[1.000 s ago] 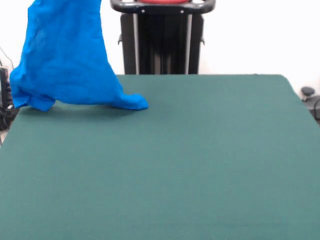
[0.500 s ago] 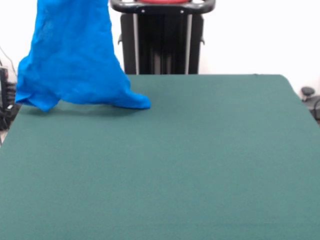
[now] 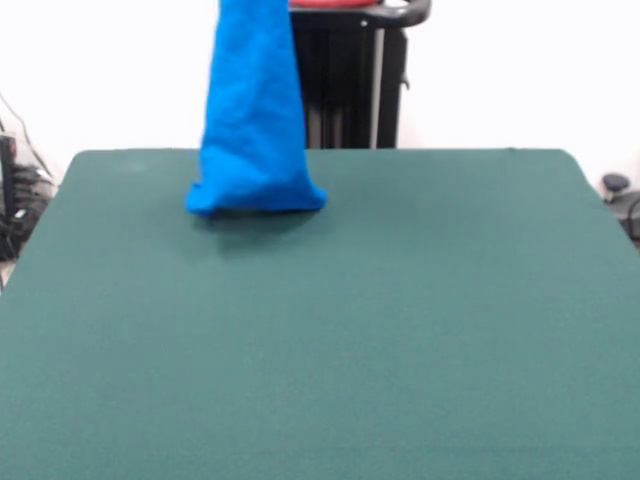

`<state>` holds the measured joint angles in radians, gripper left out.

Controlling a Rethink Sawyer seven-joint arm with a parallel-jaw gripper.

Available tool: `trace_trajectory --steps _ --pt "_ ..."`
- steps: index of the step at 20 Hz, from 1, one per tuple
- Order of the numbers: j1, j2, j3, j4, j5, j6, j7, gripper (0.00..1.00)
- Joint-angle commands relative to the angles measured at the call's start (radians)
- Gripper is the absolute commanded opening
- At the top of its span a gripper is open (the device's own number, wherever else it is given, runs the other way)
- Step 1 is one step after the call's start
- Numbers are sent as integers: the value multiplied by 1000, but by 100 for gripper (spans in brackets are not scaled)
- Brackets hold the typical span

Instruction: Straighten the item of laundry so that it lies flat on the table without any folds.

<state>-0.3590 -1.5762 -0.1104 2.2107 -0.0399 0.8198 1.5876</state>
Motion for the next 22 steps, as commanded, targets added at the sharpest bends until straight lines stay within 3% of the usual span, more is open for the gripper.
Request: trace_trajectory --steps 1,5,16,22 --pt "69 -91 -85 210 -8 202 -18 0" --pt "83 -97 -100 205 -16 223 -15 0" --pt "146 -178 -137 158 21 470 -39 0" --pt "163 -185 -157 137 -27 514 -11 0"
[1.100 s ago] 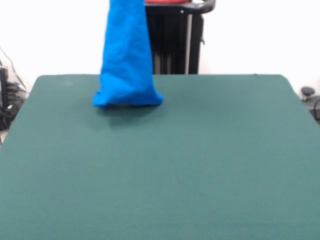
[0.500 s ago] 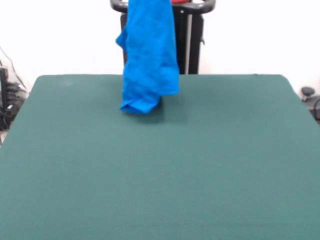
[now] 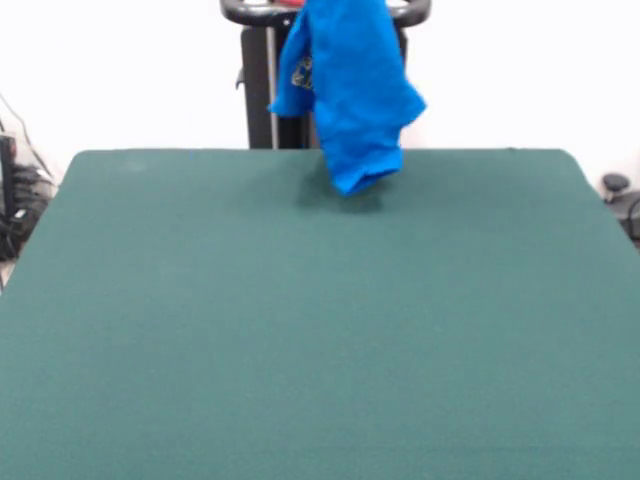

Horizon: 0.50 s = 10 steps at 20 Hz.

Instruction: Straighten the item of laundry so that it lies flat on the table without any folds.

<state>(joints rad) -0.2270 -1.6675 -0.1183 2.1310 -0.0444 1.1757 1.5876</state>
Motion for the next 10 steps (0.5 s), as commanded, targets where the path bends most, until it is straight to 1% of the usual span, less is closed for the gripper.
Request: trace_trajectory --steps 1,2,5,6,7,9,10 --pt "30 -87 -147 210 -36 154 -2 0" --pt "31 -74 -138 205 -51 139 30 0" --pt "32 -6 -93 197 -110 0 142 0" --pt "27 19 -79 190 -129 -43 162 0" --pt "22 42 -69 181 -141 -72 170 0" --pt "4 73 -62 166 -141 -107 136 0" --pt "-3 79 -62 157 -137 -105 119 0"
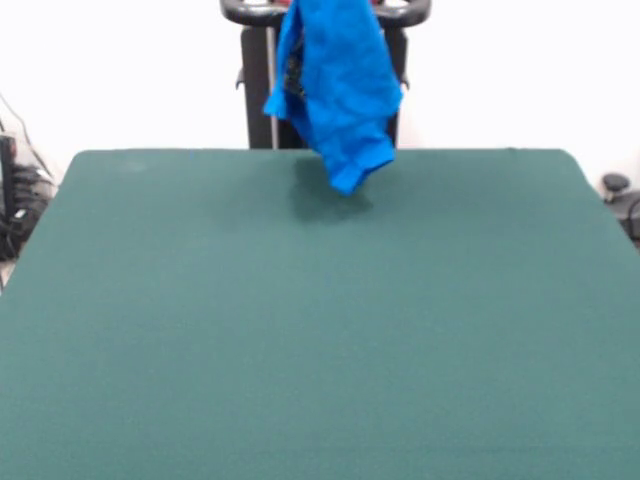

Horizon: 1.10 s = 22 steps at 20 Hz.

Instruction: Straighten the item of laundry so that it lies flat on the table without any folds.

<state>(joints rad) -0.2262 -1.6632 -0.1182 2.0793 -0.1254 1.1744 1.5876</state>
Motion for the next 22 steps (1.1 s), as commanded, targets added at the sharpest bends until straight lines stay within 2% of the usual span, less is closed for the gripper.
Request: trace_trajectory --steps 1,5,8,11,17,20,22 --pt "-10 76 -63 196 -56 -107 106 0" --pt "-35 86 -53 137 -49 -188 102 0" --pt "-46 127 -30 96 -72 -316 176 0" --pt "-51 181 -5 36 -127 -398 257 0" --pt "-60 315 -2 -77 -224 -498 334 0" --pt "-83 335 -7 -84 -209 -522 288 0" --pt "-111 316 -4 -95 -176 -481 211 0"
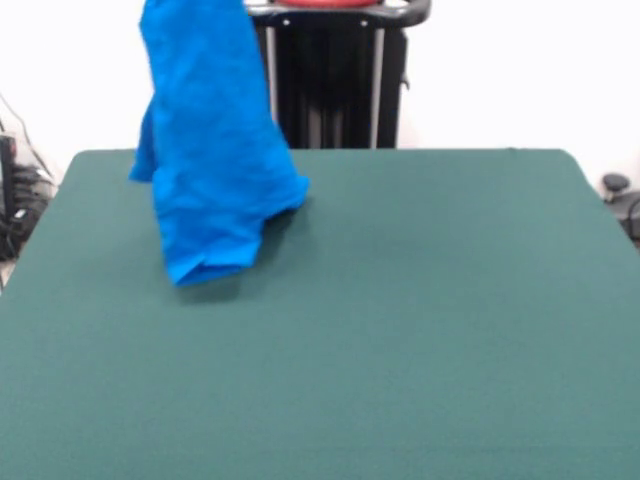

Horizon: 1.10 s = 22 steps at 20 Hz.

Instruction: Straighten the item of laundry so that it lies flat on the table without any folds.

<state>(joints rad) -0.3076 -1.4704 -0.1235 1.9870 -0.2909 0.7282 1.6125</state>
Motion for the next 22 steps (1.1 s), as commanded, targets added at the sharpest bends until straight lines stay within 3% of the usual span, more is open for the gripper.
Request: trace_trajectory --steps 1,6,16,22 --pt "-43 114 2 -14 8 -1 150 0" --pt "-102 94 17 -78 42 93 44 0" --pt "-287 200 94 -65 29 -122 -62 0" --pt "-355 139 111 -122 45 63 -202 0"
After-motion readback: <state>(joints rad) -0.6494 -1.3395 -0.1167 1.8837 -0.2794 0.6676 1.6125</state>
